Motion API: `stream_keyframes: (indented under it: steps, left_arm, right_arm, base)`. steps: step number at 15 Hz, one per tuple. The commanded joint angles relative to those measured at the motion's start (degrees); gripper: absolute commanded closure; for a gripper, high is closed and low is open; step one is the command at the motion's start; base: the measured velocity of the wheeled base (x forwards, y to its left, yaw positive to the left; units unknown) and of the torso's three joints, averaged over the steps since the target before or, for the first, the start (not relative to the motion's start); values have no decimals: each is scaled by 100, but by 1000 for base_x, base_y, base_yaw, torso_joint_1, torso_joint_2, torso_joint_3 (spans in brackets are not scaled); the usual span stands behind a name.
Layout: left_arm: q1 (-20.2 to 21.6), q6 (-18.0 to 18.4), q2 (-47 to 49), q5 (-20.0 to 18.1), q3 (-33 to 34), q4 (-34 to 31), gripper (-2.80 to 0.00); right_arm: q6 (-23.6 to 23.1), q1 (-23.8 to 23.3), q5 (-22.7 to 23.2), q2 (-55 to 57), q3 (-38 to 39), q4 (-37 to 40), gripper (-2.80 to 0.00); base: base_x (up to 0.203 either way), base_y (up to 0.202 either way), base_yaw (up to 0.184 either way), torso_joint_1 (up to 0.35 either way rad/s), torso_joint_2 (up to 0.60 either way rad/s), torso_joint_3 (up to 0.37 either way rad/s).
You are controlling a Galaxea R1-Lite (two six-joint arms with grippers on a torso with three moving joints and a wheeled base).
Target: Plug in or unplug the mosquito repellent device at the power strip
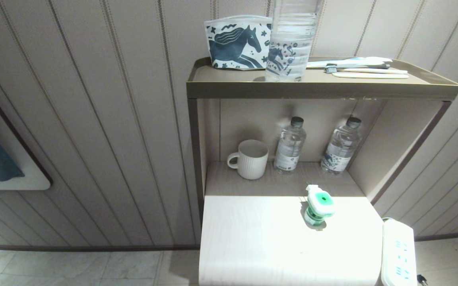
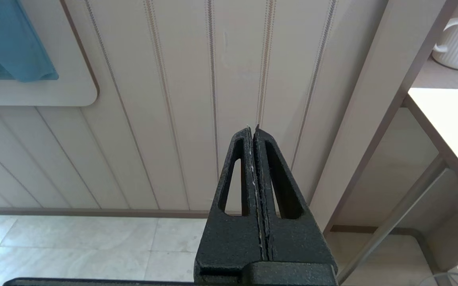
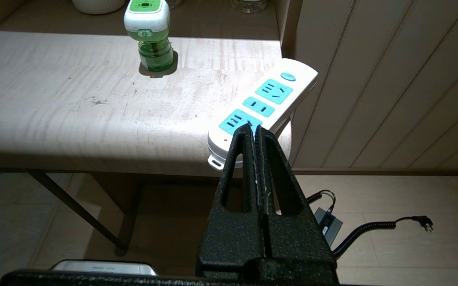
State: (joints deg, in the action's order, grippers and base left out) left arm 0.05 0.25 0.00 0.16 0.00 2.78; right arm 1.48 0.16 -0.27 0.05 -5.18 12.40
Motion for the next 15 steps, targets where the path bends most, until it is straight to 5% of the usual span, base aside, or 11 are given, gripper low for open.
stream_keyframes:
  steps: [1, 15]
  left_arm:
    - [4, 2, 9, 2, 0, 3, 0]
    - [4, 2, 9, 2, 0, 3, 0]
  right_arm:
    - [2, 2, 0, 4, 0, 8, 0]
    - [76, 11, -26, 16, 22, -1, 0]
  base:
    - [0, 0, 0, 0, 0, 0]
    - [0, 0, 0, 0, 0, 0]
